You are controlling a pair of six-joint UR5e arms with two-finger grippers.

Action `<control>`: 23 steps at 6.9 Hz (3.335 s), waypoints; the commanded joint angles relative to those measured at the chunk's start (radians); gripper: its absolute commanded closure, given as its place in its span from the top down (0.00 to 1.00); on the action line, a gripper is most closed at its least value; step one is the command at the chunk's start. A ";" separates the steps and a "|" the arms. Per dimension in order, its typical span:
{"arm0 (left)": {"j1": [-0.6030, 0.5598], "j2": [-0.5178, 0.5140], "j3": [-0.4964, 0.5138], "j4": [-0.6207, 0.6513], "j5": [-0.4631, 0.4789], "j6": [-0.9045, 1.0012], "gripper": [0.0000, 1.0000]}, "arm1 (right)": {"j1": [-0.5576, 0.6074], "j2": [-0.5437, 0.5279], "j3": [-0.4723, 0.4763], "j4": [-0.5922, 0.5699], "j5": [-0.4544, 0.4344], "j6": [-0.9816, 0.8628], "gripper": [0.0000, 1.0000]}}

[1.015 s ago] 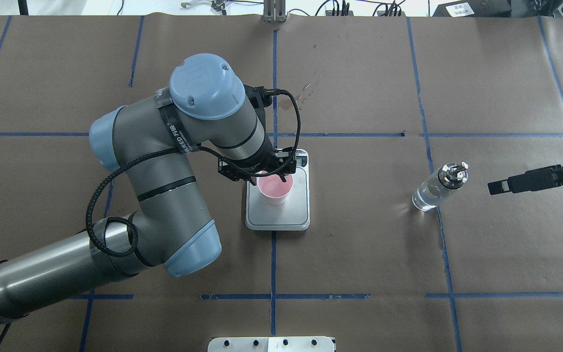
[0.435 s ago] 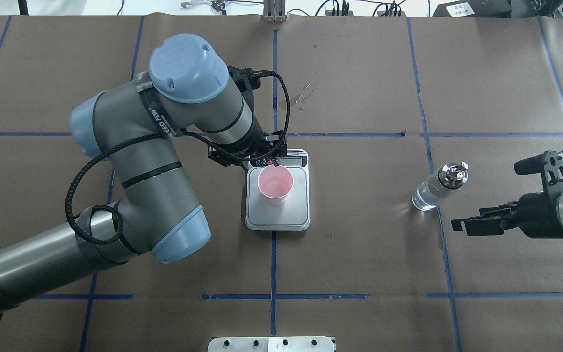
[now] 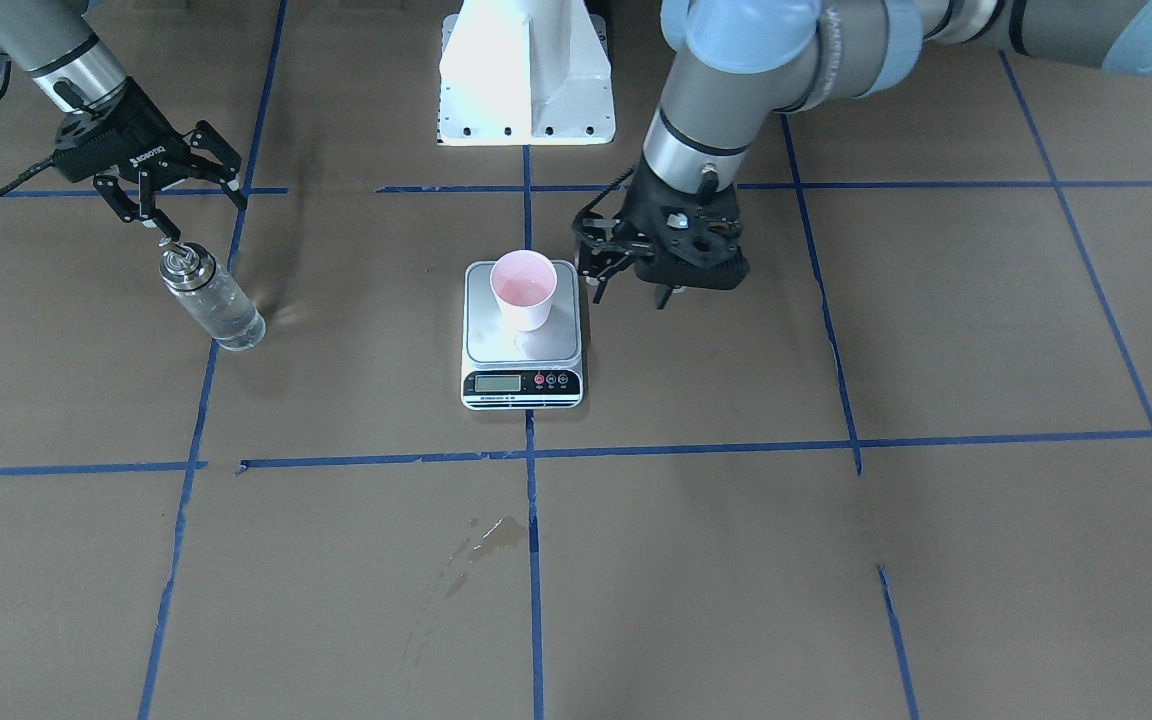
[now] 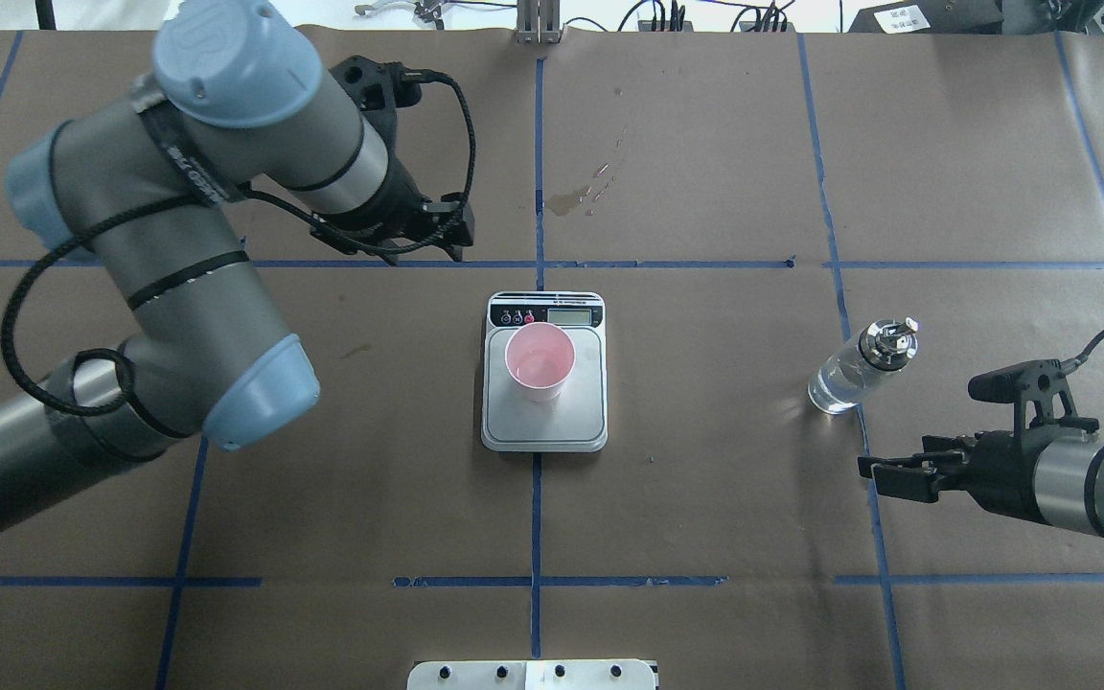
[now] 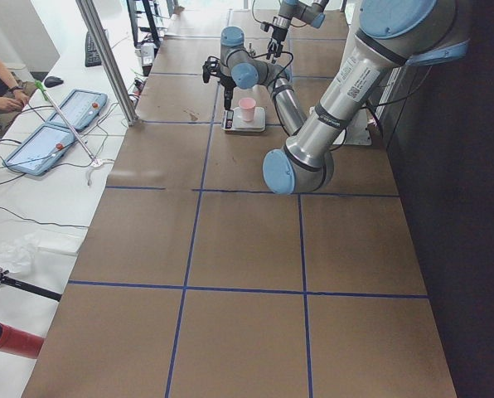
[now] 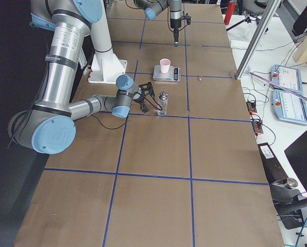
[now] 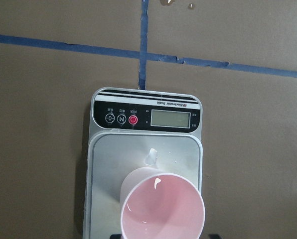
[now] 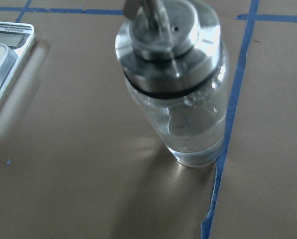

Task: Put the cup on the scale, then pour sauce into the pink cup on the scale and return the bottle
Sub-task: 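Release the cup and raise the left gripper away while the right gripper approaches the bottle, then close the right gripper around the glass bottle's body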

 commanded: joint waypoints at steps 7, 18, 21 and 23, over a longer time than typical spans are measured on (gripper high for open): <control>-0.133 0.121 -0.052 0.003 0.002 0.195 0.79 | -0.238 -0.013 -0.010 -0.064 -0.698 0.207 1.00; -0.136 0.121 -0.060 0.006 -0.008 0.186 0.88 | -0.257 0.119 -0.124 -0.061 -0.809 0.068 1.00; -0.137 0.122 -0.058 0.007 -0.008 0.186 0.88 | -0.245 0.119 -0.132 -0.059 -0.806 0.062 1.00; -0.137 0.121 -0.060 0.007 -0.008 0.184 0.88 | -0.208 0.150 -0.135 -0.062 -0.780 0.048 1.00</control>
